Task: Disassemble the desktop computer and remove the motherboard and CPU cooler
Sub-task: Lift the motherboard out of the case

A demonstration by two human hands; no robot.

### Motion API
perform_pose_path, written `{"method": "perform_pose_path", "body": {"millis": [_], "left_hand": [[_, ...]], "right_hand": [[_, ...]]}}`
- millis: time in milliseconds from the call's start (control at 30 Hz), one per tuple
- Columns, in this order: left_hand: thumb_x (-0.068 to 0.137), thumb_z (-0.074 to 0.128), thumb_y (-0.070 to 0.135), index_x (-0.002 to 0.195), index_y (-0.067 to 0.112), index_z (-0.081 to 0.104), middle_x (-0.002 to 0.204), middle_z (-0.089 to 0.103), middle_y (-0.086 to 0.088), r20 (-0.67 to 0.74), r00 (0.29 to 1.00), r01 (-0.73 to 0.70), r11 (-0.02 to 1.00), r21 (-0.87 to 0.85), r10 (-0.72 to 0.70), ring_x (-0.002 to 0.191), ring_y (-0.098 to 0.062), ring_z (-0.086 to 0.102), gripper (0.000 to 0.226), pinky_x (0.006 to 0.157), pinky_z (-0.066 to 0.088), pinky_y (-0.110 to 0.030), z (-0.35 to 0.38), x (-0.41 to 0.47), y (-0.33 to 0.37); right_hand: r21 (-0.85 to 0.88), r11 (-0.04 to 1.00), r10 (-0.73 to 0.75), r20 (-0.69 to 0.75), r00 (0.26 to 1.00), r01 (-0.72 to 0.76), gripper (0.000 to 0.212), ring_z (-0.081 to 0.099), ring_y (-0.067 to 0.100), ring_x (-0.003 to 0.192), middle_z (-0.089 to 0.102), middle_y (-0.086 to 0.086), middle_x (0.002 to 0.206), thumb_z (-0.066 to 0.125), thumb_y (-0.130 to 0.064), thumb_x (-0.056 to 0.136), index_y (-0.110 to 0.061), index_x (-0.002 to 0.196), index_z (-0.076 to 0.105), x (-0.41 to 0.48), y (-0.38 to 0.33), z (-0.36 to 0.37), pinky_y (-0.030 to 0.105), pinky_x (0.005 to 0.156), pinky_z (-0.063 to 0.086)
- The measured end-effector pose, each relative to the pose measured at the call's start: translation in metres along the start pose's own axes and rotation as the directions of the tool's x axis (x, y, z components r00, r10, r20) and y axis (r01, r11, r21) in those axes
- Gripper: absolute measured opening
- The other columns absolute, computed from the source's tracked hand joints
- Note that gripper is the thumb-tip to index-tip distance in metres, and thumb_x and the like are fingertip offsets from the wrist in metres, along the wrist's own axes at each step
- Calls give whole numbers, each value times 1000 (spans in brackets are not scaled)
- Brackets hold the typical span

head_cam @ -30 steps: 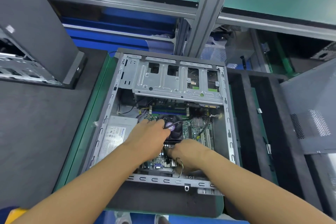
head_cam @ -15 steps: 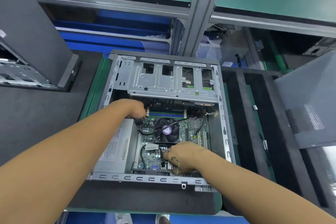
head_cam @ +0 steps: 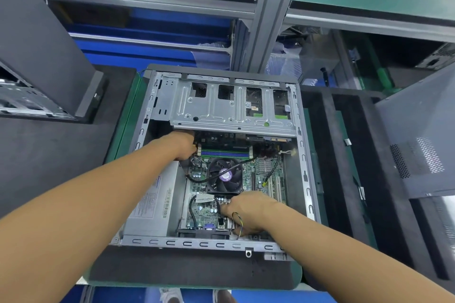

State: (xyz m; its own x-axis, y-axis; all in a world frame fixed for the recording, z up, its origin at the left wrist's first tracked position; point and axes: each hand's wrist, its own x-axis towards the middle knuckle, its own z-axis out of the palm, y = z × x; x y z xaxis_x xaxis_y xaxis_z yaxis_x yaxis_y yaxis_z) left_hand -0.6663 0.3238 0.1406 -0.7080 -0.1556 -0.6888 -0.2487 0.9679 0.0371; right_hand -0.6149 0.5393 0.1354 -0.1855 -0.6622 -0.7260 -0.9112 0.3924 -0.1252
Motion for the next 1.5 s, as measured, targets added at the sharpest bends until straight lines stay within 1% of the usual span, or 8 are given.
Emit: {"method": "perform_pose_path", "body": {"millis": [200, 333, 633, 867, 1000, 1233, 1367, 1500], "left_hand": [[99, 44, 5, 105, 1, 65, 112, 65, -10, 147, 989, 11, 995, 100, -26, 80, -21, 55, 23, 72, 51, -31, -6, 0, -18], [93, 48, 5, 117, 1, 62, 82, 56, -7, 53, 998, 11, 981, 193, -21, 71, -19, 52, 27, 68, 45, -29, -3, -1, -12], [103, 47, 36, 144, 0, 39, 138, 54, -16, 70, 997, 25, 994, 106, -32, 120, -30, 57, 55, 92, 45, -34, 5, 4, -8], [95, 52, 13, 124, 11, 58, 125, 60, -4, 95, 986, 84, 904, 418, -136, 111, -28, 61, 30, 91, 50, -41, 5, 4, 5], [95, 49, 21, 134, 15, 52, 128, 55, -4, 136, 964, 163, 911, 378, -229, 119, -31, 56, 39, 92, 46, -46, 2, 3, -4], [95, 52, 7, 134, -1, 55, 128, 59, -14, 239, 964, 10, 912, 411, -118, 117, -29, 61, 40, 97, 51, -37, 2, 7, -13], [98, 51, 9, 141, 0, 48, 140, 53, -16, 236, 968, -3, 936, 351, -85, 120, -31, 58, 44, 101, 49, -39, 0, 1, -15], [101, 42, 10, 133, -3, 53, 122, 58, -18, 230, 969, 21, 963, 270, -86, 91, -23, 52, 36, 83, 48, -30, -2, -5, -20]], "right_hand": [[-1, 1000, 6, 3, 1000, -6, 47, 60, 33, 88, 64, 13, 103, 64, -33, 94, -9, 131, 47, 1, 0, 0, 41, 71, 52], [3, 1000, 10, 0, 1000, -10, 45, 62, 34, 90, 64, 13, 102, 64, -31, 94, -9, 129, 47, 1, 0, 1, 39, 70, 51], [-3, 1000, -4, -36, 999, 4, 43, 55, 31, 79, 65, 15, 103, 65, -28, 92, -9, 127, 49, 5, 1, 6, 36, 64, 43], [-41, 997, -69, -120, 990, 64, 45, 64, 36, 88, 67, 16, 100, 67, -30, 91, -9, 126, 48, 0, 5, 9, 36, 64, 41], [-53, 996, -74, -150, 986, 66, 48, 64, 35, 88, 67, 14, 97, 67, -32, 92, -11, 131, 46, -5, 7, 9, 35, 65, 40], [-2, 1000, 27, -235, 972, -29, 42, 62, 34, 90, 61, 11, 92, 48, -18, 100, -16, 140, 34, -8, 6, 8, 37, 67, 42], [5, 1000, 31, -329, 944, -31, 21, 60, 33, 75, 64, 10, 89, 46, -22, 101, -17, 120, 38, -13, 8, 7, 36, 60, 41], [53, 999, 19, -425, 905, 4, 26, 59, 33, 72, 63, 4, 90, 41, -45, 102, -20, 108, 36, -22, 12, 11, 35, 58, 36]]}}
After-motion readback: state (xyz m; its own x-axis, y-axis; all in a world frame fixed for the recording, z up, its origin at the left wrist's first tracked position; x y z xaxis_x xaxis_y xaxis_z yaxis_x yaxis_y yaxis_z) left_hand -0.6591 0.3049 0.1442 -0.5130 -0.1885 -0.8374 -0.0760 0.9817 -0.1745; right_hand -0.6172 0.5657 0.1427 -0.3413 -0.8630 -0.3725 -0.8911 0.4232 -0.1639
